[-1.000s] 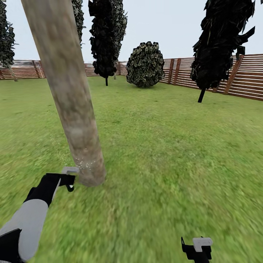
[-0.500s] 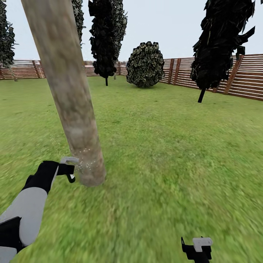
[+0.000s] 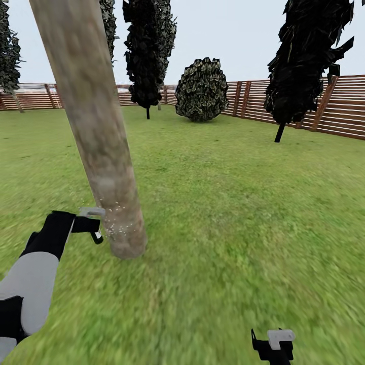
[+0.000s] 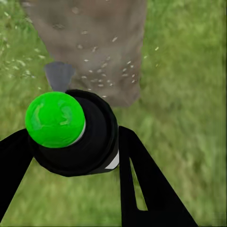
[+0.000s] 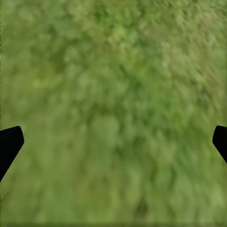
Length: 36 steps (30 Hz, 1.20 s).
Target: In the garden, pick up the pesticide atomizer on the floor and spray pesticide onto both trees until each tree trunk is fully covered.
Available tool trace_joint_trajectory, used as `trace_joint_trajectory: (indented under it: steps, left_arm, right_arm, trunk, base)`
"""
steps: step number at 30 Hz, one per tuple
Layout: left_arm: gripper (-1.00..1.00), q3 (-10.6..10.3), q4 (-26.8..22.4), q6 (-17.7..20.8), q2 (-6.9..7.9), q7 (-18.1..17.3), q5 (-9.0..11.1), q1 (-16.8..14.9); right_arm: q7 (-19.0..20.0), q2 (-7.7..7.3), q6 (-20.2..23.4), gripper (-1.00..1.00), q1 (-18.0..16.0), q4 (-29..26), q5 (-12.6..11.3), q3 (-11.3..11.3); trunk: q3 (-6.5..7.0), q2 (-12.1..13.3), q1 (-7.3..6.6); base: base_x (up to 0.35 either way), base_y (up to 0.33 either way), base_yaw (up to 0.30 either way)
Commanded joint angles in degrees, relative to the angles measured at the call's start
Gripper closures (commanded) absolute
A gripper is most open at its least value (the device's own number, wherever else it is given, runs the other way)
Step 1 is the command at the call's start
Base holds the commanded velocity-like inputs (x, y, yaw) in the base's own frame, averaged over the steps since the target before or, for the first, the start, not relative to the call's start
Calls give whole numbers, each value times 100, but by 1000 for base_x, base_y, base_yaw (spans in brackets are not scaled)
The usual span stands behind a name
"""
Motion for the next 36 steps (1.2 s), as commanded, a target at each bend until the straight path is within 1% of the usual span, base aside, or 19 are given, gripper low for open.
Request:
trace_joint_trajectory:
  steps: [1,2,3,5,6,7,8,10,13,17,22,25,36]
  left_arm:
    - [100,-79,-3,-6,-185,-7,-36,-5]
    - [100,-135,-11,1,-306,-10,-42,-12]
    - [100,-168,-53,16,-364,-15,-38,-53]
    - [100,-153,-96,30,-238,-24,-35,-151]
    - [100,-137,-105,33,200,-31,-6,-179]
    - [100,-138,-108,32,313,-31,-6,-181]
    - [100,-139,-112,34,380,-32,-9,-182]
    - [100,-141,-126,36,432,-32,-12,-183]
    - [100,-183,-138,32,396,-32,-21,-134]
    - [100,-175,-142,37,370,-32,-14,-153]
    - [100,-174,-142,35,362,-32,-13,-116]
    - [100,-181,-142,31,355,-32,-13,-106]
    - [100,-177,-142,31,336,-19,-23,-95]
  right_arm:
    - [0,-2,0,-100,0,0,0,0]
    - [0,-2,0,-100,0,0,0,0]
    - [0,0,0,-100,0,0,0,0]
    - [0,-2,0,-100,0,0,0,0]
    - [0,0,5,-100,0,0,0,0]
    - [0,0,5,-100,0,0,0,0]
    - [0,0,7,-100,0,0,0,0]
    - [0,1,7,-100,0,0,0,0]
    - [0,-7,2,-100,0,0,0,0]
    - [0,-1,0,-100,0,0,0,0]
    - [0,1,0,-100,0,0,0,0]
    - [0,1,0,-100,0,0,-2,0]
    - [0,1,0,-100,0,0,0,0]
  trunk:
    - [0,0,0]
    - [0,0,0]
    - [0,0,0]
    - [0,0,0]
    - [0,0,0]
    - [0,0,0]
    - [0,0,0]
    - [0,0,0]
    - [0,0,0]
    - [0,0,0]
    - [0,0,0]
    - [0,0,0]
    - [0,0,0]
  base:
    - [0,0,0]
    - [0,0,0]
    - [0,0,0]
    - [0,0,0]
    - [0,0,0]
    - [0,0,0]
    - [0,0,0]
    - [0,0,0]
    - [0,0,0]
    - [0,0,17]
    - [12,-6,227]
    - [136,-160,208]
    - [160,-231,8]
